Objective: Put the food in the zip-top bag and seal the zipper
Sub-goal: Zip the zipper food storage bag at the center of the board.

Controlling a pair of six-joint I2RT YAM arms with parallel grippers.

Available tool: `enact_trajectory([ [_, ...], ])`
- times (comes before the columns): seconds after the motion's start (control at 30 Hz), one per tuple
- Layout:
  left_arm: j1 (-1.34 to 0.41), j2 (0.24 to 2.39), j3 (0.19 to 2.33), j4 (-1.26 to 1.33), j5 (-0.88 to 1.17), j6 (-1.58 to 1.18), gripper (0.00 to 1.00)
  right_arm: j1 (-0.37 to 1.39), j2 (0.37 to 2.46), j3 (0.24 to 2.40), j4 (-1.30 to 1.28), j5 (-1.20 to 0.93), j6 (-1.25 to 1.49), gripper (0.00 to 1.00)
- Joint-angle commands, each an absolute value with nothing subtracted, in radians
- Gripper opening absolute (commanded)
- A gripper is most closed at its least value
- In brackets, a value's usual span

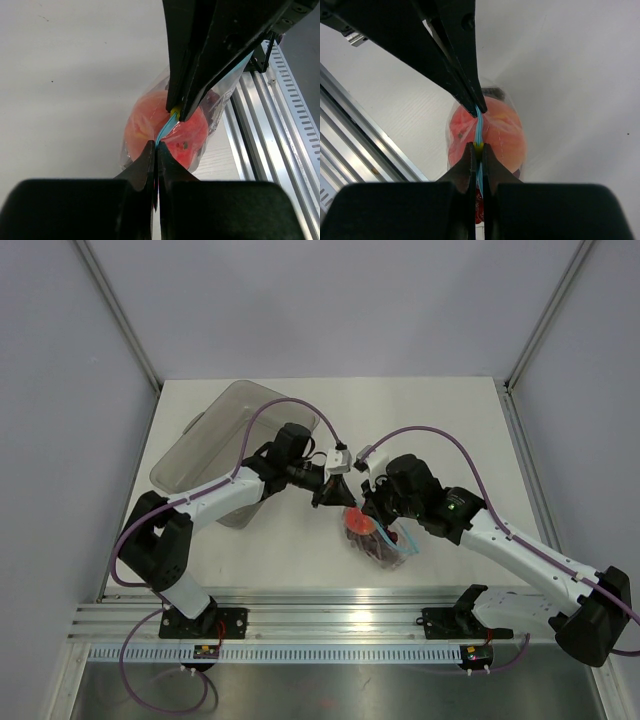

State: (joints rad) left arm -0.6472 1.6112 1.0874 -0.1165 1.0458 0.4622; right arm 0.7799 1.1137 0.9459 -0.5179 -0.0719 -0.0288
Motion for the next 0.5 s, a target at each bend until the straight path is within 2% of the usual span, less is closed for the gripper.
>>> enact_trajectory([
  [0.0,-0.650,1.589,1.100,-0.008,1.008,0.323,0.00,0.779,1.088,0.970,-0.454,-0.083,-0.025,0.00],
  [0.1,-0.646,1.601,1.098,0.032,0.942,0.246,0.00,0.781,1.068,0.963,-0.460,-0.075,-0.028,0.00],
  [0.3,-0.641,1.528,0.965,0.195,0.806,0.175,0.00,0.781,1.028,0.950,-0.497,-0.055,-0.023,0.00],
  [0.47,-0.606,1.519,0.980,0.163,0.779,0.163,0.00,0.781,0.999,0.922,-0.518,-0.051,-0.011,0.00],
])
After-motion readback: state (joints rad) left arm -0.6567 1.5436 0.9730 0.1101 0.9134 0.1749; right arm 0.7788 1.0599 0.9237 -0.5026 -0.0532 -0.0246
